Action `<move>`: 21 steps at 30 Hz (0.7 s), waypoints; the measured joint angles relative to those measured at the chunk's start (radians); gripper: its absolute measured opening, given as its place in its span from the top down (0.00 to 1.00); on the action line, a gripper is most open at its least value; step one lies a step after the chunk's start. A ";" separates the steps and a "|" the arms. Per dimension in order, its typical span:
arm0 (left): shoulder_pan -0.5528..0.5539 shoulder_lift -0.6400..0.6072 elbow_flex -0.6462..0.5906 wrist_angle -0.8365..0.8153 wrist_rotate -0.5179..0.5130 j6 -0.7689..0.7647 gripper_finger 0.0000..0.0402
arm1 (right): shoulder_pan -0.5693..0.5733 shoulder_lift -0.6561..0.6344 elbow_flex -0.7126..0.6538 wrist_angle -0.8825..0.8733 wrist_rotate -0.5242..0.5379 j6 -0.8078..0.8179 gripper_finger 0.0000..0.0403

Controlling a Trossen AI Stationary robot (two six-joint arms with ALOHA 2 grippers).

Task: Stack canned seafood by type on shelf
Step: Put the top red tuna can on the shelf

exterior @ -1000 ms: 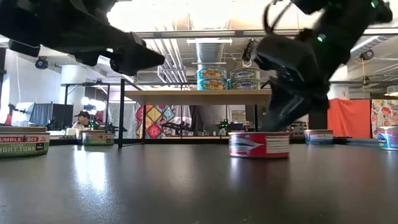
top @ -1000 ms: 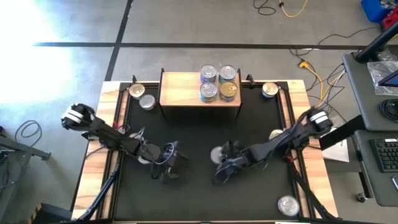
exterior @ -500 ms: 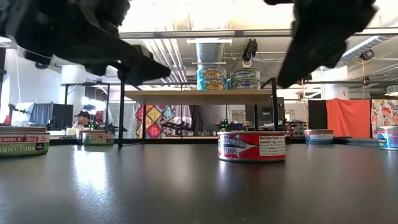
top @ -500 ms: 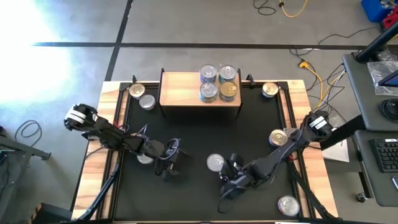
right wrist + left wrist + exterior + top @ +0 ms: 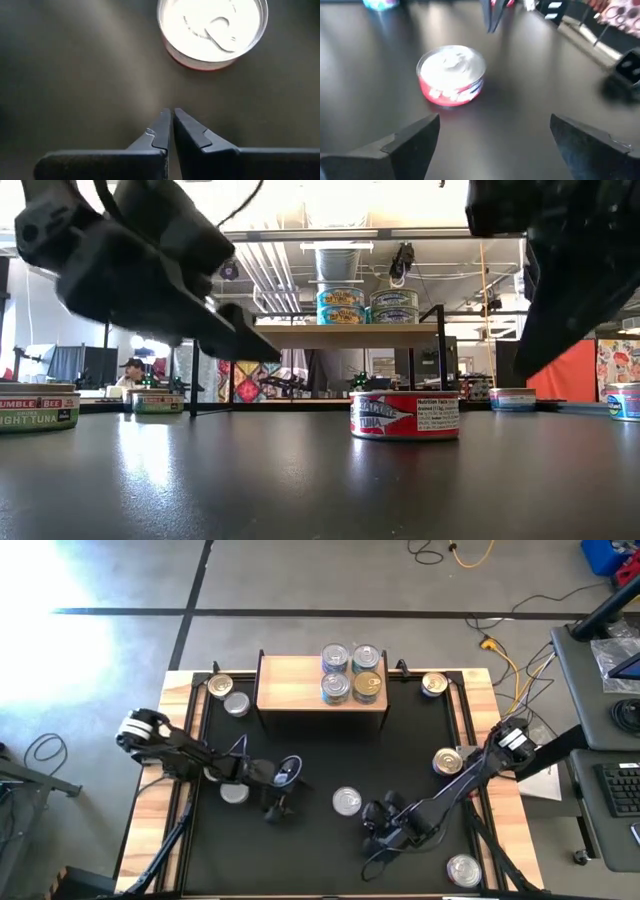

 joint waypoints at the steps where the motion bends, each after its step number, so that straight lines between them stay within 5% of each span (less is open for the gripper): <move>1: 0.008 0.022 0.000 0.020 0.000 0.000 0.09 | -0.004 0.000 -0.009 0.002 -0.001 0.000 0.97; 13: 0.066 0.355 0.169 0.112 0.051 0.131 0.07 | -0.090 0.002 -0.118 0.154 0.034 -0.131 0.97; 21: 0.117 0.466 0.253 0.137 0.114 0.182 0.07 | -0.152 0.002 -0.177 0.232 0.032 -0.217 0.97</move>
